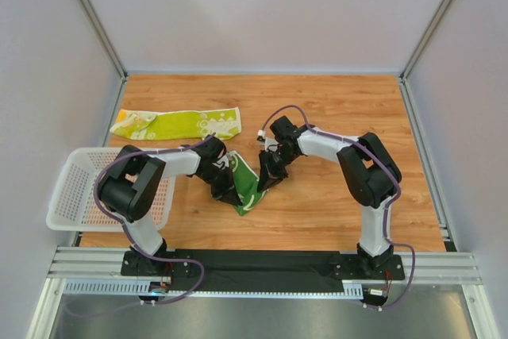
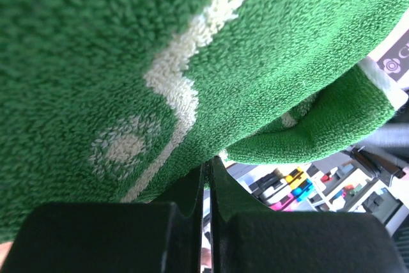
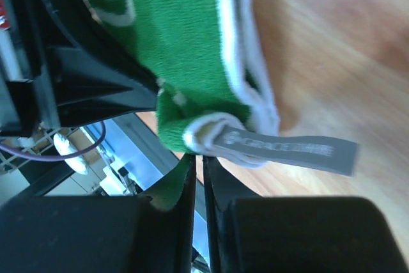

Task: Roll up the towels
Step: Roll the towel

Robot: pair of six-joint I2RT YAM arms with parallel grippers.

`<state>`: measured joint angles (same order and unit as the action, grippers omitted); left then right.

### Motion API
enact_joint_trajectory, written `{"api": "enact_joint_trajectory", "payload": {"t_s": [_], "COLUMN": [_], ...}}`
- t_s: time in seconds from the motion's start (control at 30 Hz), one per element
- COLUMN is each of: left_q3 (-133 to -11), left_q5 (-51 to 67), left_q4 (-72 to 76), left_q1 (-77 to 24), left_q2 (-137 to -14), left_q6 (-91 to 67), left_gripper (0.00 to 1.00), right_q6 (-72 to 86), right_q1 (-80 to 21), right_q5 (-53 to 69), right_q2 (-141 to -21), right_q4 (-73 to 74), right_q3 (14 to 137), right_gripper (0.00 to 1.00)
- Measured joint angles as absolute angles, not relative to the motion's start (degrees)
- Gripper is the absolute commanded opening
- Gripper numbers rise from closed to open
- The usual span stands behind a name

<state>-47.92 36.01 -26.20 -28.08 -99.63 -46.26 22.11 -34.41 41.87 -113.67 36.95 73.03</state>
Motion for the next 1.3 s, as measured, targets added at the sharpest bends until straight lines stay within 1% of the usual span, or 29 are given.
{"api": "enact_joint_trajectory", "payload": {"t_s": [0.1,0.27,0.5,0.7,0.87,1.3], "left_q3": [-48.2,-48.4,-48.5,-48.5,-48.5,-49.2], "left_q5": [36.0,36.0,36.1,36.2,36.6,37.3], "left_q4": [-26.6,-26.9,-26.9,-26.9,-26.6,-25.5], "left_q1": [-28.1,-28.1,-28.1,-28.1,-28.1,-28.1], "left_q2": [-99.8,-100.0,-100.1,-100.2,-100.4,-101.3], "left_q6": [-46.2,-46.2,-46.1,-46.1,-46.1,-46.1], "left_gripper": [0.0,0.0,0.0,0.0,0.0,0.0], "right_q6": [22.0,22.7,24.6,26.2,26.8,26.8], "right_q1": [-35.3,-36.0,-35.8,-34.5,-32.4,-31.0], "right_q5": [42.8,42.4,39.2,37.1,36.2,32.4], "right_q2": [-113.2,-113.6,-117.5,-118.0,-118.1,-118.1], "right_q4": [36.8,36.3,36.4,38.9,40.9,44.9], "right_q3": [73.2,73.5,75.2,76.3,76.3,78.1], "right_gripper": [0.08,0.08,0.06,0.04,0.04,0.04]}}
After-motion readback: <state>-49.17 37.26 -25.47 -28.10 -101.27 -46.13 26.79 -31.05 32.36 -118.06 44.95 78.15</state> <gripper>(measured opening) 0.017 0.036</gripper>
